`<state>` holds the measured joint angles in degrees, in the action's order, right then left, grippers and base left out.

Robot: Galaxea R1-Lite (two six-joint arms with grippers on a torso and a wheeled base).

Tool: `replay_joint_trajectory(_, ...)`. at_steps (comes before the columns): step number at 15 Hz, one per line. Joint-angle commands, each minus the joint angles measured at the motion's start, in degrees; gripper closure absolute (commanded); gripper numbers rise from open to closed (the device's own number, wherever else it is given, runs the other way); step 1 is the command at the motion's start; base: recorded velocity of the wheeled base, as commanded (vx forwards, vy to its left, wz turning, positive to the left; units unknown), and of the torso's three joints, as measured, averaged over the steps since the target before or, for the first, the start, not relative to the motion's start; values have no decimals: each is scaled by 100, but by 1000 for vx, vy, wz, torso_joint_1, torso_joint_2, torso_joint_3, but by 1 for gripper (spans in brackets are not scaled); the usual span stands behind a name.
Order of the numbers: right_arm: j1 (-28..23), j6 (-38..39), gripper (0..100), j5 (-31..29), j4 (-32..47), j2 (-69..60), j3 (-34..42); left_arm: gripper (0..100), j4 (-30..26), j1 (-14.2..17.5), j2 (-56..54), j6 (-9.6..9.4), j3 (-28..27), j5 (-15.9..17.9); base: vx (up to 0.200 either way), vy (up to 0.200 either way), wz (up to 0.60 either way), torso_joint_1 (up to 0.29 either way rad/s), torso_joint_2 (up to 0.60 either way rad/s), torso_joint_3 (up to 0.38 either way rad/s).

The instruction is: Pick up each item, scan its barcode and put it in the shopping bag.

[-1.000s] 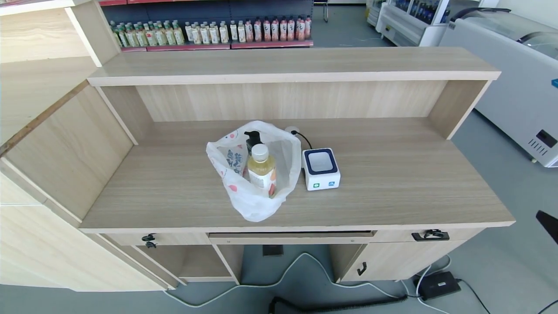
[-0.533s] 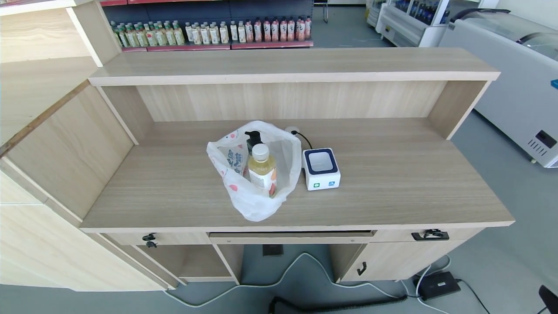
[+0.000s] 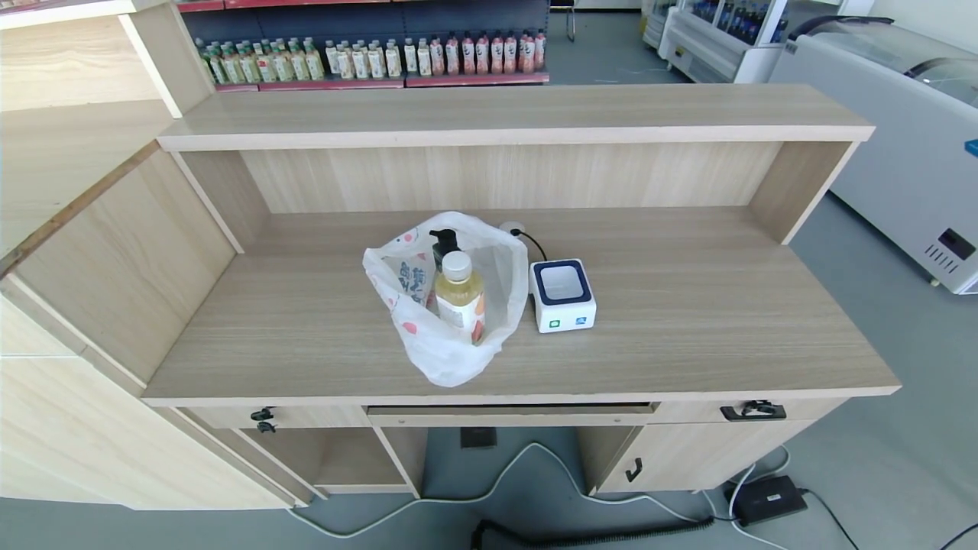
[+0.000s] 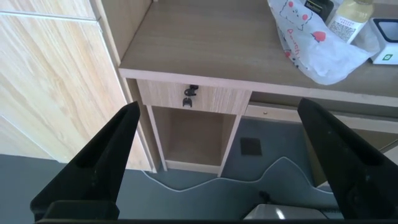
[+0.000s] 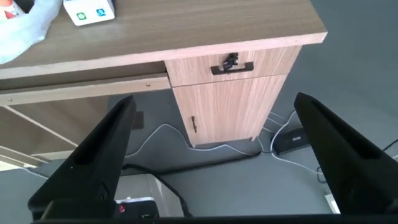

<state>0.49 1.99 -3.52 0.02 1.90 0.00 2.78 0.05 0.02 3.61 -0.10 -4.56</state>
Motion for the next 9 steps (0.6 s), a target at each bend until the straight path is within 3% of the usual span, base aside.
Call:
replay_joint_trajectory(1, 4, 100, 0, 1, 33, -190, 0, 0, 3, 4, -2, 8, 1, -1, 0, 0, 0, 0, 0, 0)
replay_joint_trajectory(9, 4, 241, 0, -8, 42, -190, 0, 0, 3, 4, -2, 0, 1, -1, 0, 0, 0, 0, 0, 0)
